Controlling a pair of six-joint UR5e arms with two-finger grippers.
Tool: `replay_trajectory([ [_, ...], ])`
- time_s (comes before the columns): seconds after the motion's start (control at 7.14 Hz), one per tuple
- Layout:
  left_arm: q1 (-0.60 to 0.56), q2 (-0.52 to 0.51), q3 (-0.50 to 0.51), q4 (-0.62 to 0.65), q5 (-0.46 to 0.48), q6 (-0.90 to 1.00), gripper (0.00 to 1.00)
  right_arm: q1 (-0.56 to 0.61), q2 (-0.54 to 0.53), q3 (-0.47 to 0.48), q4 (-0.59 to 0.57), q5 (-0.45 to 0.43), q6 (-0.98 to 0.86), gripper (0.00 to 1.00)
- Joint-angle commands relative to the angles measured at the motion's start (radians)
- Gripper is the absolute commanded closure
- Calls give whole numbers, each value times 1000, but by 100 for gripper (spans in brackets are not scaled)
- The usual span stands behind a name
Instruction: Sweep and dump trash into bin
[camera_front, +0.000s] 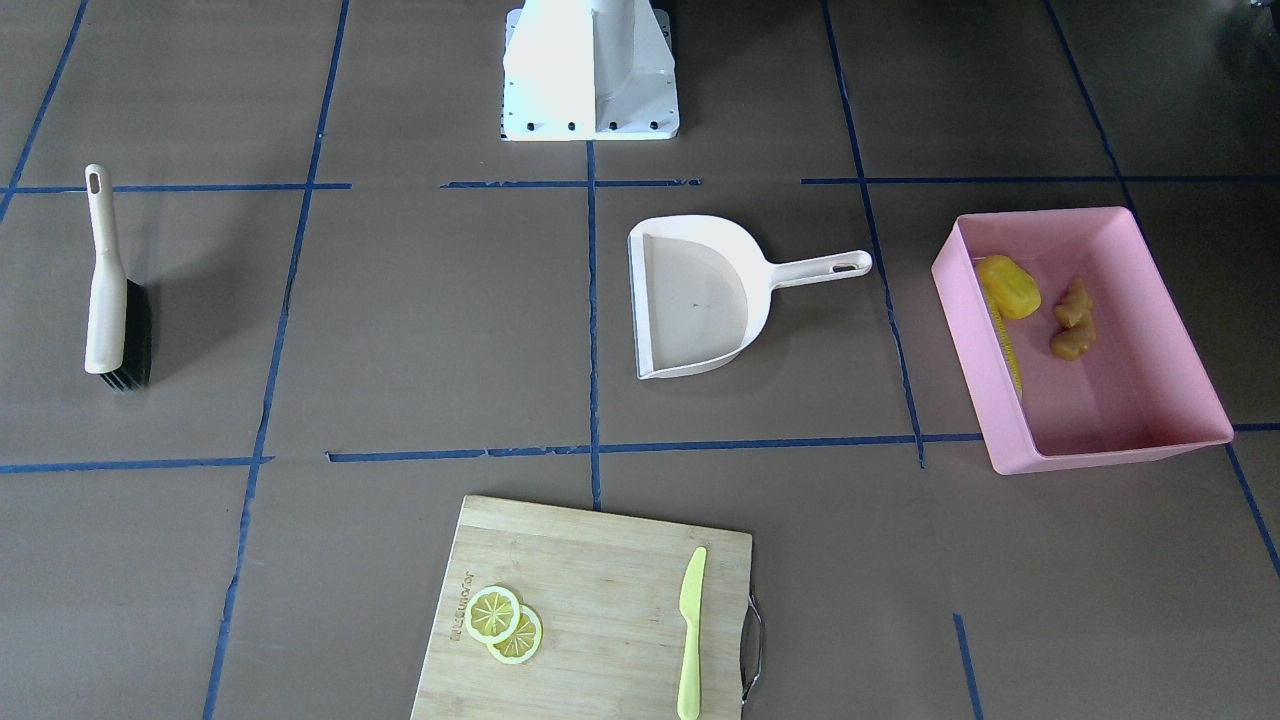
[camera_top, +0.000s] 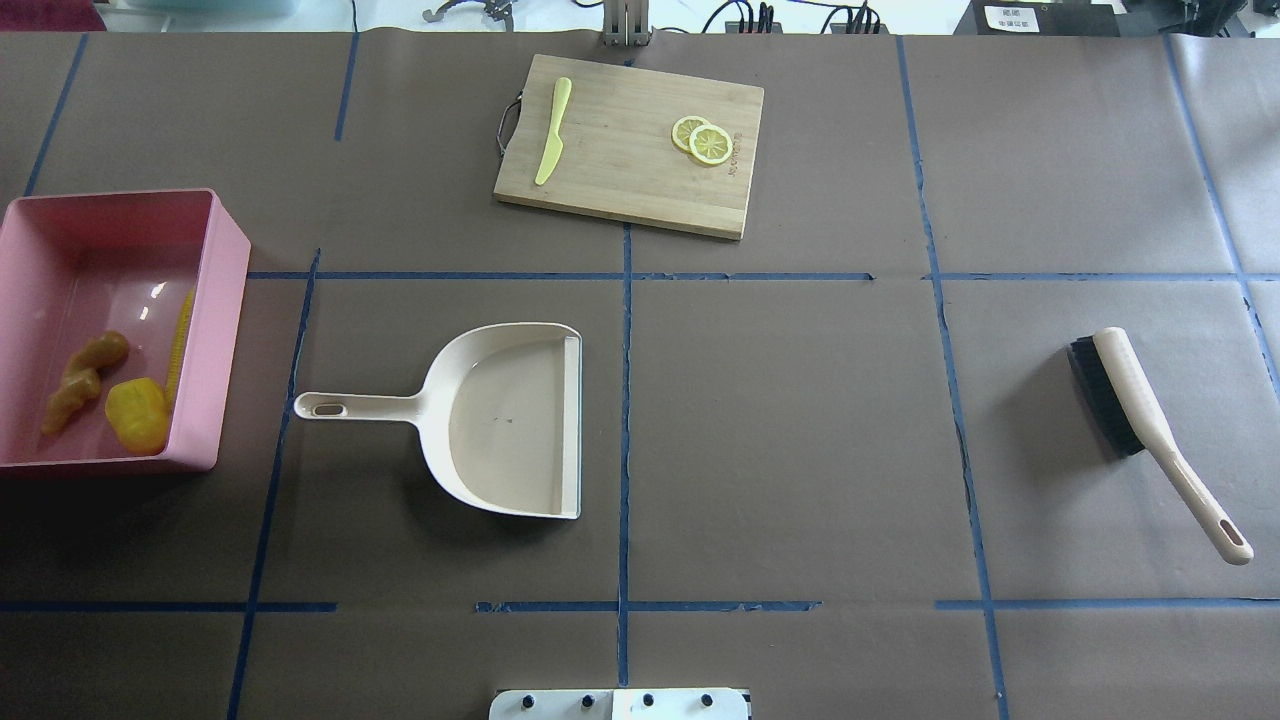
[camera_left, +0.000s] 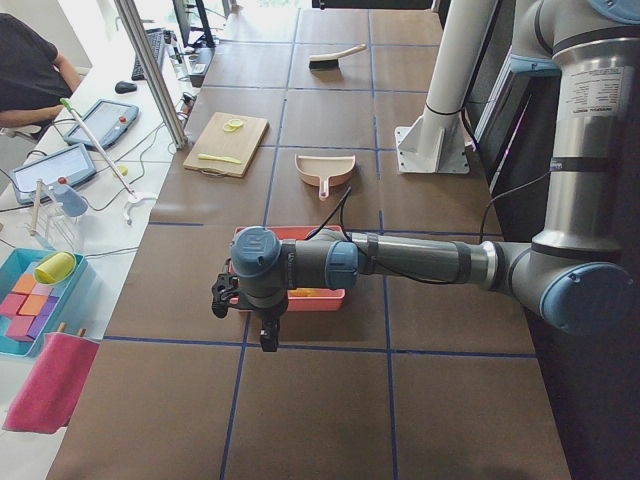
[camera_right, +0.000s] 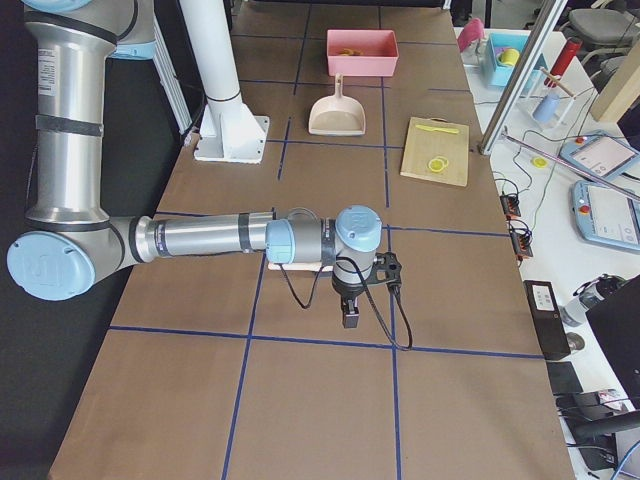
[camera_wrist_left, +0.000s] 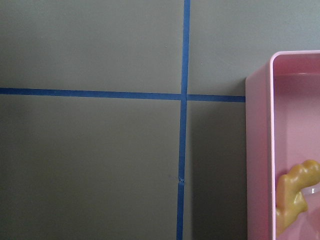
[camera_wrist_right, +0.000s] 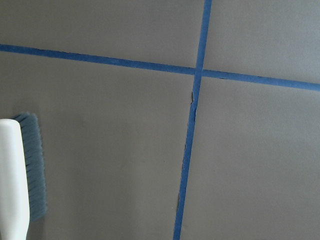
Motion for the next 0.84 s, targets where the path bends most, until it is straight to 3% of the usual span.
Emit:
replay_trajectory([
  [0.0, 1, 16, 1, -51, 0, 4, 0, 0, -3, 0, 3, -1, 1, 0],
  [0.7, 10, 16, 10, -25, 31, 8, 0, 0, -5, 7, 5, 2, 4, 0],
])
